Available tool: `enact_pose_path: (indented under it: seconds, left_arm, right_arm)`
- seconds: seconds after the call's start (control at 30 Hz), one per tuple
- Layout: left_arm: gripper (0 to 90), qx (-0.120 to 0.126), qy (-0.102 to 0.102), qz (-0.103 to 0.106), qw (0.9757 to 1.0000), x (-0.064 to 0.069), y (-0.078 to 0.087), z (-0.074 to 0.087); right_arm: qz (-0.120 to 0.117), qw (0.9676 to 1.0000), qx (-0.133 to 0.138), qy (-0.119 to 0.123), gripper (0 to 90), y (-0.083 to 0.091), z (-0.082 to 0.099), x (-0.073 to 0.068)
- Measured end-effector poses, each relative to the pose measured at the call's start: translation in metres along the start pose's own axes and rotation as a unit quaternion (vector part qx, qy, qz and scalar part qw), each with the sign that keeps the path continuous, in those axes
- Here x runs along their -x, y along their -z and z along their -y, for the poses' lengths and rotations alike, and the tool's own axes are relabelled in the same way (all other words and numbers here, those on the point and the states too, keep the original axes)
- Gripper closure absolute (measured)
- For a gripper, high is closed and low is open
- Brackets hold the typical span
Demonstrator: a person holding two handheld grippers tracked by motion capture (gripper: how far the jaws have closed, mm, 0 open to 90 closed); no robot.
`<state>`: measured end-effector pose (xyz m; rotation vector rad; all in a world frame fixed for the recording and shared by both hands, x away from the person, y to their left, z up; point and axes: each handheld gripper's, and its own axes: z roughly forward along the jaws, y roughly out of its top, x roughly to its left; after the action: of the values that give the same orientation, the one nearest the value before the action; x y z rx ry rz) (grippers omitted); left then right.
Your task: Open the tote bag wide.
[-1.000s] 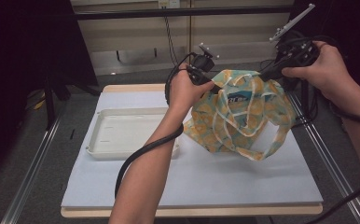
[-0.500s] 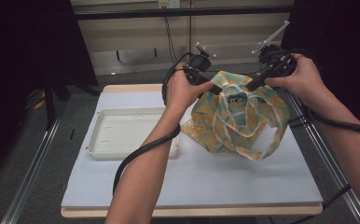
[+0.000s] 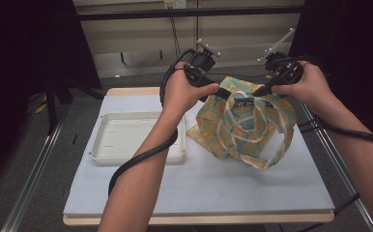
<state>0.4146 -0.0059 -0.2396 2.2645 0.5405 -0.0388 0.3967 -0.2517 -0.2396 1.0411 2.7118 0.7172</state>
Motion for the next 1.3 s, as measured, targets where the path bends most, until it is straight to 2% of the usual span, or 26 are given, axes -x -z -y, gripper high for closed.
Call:
enact_pose_path:
  seconds: [0.23, 0.3, 0.37, 0.4, 0.43, 0.47, 0.5, 0.67, 0.7, 0.77, 0.8, 0.83, 0.97, 1.13, 1.17, 1.2, 1.3]
  left_arm:
    - [43.7, -0.019, -0.016, -0.001, 0.9997, 0.006, -0.002, 0.005]
    - [43.9, -0.025, -0.022, 0.006, 0.9994, 0.007, -0.005, 0.005]
    - [47.0, -0.029, -0.034, 0.0, 0.999, 0.008, -0.008, 0.005]
    - [60.0, -0.031, -0.038, 0.001, 0.9988, 0.008, -0.008, 0.004]
    - [60.0, -0.032, -0.04, 0.003, 0.9987, 0.007, -0.009, 0.004]
    - [64.9, -0.033, -0.036, -0.002, 0.9988, 0.007, -0.009, 0.004]
    - [77.6, -0.038, -0.039, -0.004, 0.9985, 0.006, -0.008, 0.003]
    - [88.5, -0.024, -0.035, -0.005, 0.9991, 0.004, -0.002, -0.003]
    - [90.0, -0.017, -0.029, -0.007, 0.9994, 0.004, 0.001, -0.005]
    - [90.0, -0.008, -0.028, -0.004, 0.9996, 0.004, 0.003, -0.007]
    - [90.0, 0.011, -0.029, -0.001, 0.9995, 0.003, 0.007, -0.011]
    - [90.0, 0.011, -0.029, -0.001, 0.9995, 0.003, 0.007, -0.011]
    - [90.0, 0.02, -0.024, -0.012, 0.9994, -0.001, 0.008, -0.019]
    - [90.0, 0.03, -0.017, -0.034, 0.9988, -0.011, -0.002, -0.024]
    - [90.0, 0.028, -0.008, -0.036, 0.9989, -0.015, -0.008, -0.024]
    - [90.0, 0.028, -0.008, -0.036, 0.9989, -0.015, -0.008, -0.024]
    - [90.0, 0.006, -0.002, -0.031, 0.9995, -0.019, -0.021, -0.021]
  right_arm:
    - [-0.001, 1.0, 0.001, -0.002, 90.0, -0.002, 0.002, 0.0]
    - [0.0, 1.0, 0.002, -0.004, 90.0, -0.002, 0.002, 0.0]
    - [0.0, 1.0, 0.003, -0.004, 90.0, -0.002, 0.002, 0.0]
    - [0.0, 1.0, 0.003, -0.004, 90.0, -0.002, 0.003, 0.0]
    - [0.0, 1.0, 0.003, -0.004, 90.0, -0.002, 0.003, 0.0]
    - [-0.001, 1.0, 0.001, -0.005, 90.0, -0.002, 0.003, -0.001]
    - [-0.001, 1.0, 0.003, -0.003, 90.0, -0.002, 0.003, 0.0]
    - [-0.002, 1.0, 0.004, -0.003, 90.0, -0.002, 0.004, 0.0]
    - [-0.003, 1.0, 0.003, -0.004, 90.0, -0.002, 0.004, 0.0]
    - [-0.004, 1.0, 0.002, -0.008, 90.0, -0.002, 0.004, 0.0]
    - [-0.003, 1.0, 0.001, -0.009, 90.0, -0.002, 0.005, 0.001]
    - [-0.003, 1.0, 0.001, -0.009, 90.0, -0.002, 0.005, 0.001]
    - [-0.007, 1.0, 0.005, -0.003, 90.0, -0.003, 0.006, 0.002]
    - [-0.008, 1.0, 0.004, -0.004, 90.0, -0.002, 0.006, 0.003]
    - [-0.008, 1.0, 0.004, -0.004, 90.0, -0.001, 0.007, 0.003]
    - [-0.008, 1.0, 0.005, -0.003, 90.0, -0.001, 0.007, 0.004]
    - [-0.007, 0.9999, 0.005, -0.007, 90.0, 0.0, 0.007, 0.004]
